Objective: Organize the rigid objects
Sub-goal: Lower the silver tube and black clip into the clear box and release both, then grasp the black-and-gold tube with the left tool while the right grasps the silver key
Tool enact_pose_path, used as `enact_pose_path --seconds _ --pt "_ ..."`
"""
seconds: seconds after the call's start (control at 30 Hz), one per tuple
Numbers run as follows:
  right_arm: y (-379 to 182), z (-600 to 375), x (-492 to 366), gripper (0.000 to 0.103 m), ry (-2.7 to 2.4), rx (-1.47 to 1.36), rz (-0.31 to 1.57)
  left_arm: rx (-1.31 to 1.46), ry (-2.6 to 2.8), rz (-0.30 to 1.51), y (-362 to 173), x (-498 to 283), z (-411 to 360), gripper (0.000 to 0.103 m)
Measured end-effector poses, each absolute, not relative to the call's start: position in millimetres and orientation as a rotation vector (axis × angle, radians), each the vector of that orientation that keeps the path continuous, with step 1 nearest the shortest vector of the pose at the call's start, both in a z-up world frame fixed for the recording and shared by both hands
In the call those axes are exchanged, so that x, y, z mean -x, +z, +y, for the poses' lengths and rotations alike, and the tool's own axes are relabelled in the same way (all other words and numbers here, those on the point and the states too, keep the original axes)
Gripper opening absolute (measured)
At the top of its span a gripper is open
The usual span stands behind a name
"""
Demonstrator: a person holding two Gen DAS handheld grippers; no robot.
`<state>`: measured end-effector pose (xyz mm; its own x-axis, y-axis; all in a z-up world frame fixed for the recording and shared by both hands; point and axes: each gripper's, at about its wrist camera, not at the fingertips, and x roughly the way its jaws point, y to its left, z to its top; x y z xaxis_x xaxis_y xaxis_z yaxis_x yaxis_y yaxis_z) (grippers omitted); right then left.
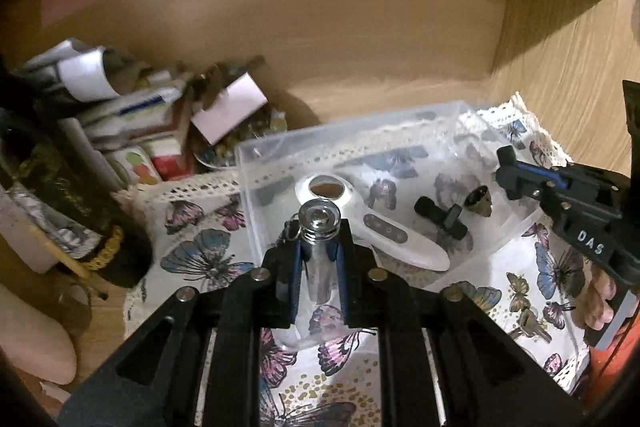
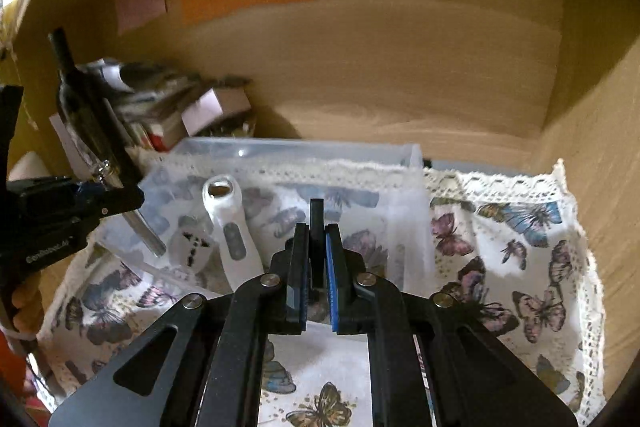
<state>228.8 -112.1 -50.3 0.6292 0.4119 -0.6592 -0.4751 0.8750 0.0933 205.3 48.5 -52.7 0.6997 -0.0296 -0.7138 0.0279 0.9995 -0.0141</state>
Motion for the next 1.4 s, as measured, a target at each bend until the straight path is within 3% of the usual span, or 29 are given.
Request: enact_pose_path --seconds 0.37,0.5,0.6,0.73,0.93,1.07,1.2,1.4 --pt "-70 -104 -243 0.007 0.491 0.128 0.790 0.063 -0.029 0.884 -71 -243 53 0.016" --pt "-69 -103 -242 0.023 0.503 0.127 0.792 0.090 -0.033 0.879 -68 -245 54 0.035" --pt "-61 -103 -234 0.039 0.490 0.143 0.746 0.072 -0.036 0.845 -60 -236 49 0.041" --pt "-48 -108 -224 0.039 0.492 0.133 0.704 0.052 -0.041 0.805 -47 -221 43 0.047" --pt "-24 -124 -199 0.051 0.485 0.117 0.643 0.030 -0.020 0.724 -27 -189 39 0.068" --pt "-13 -139 -175 0.065 0.467 0.095 0.600 0.039 -0.018 0.690 -23 -165 33 0.093" --pt "-11 -156 -156 0.067 0.439 0.085 0.589 0.025 -0.028 0.688 -33 -145 18 0.100" --pt "-29 -178 -135 0.069 0.399 0.064 0.630 0.051 -0.104 0.812 -74 -127 -16 0.100"
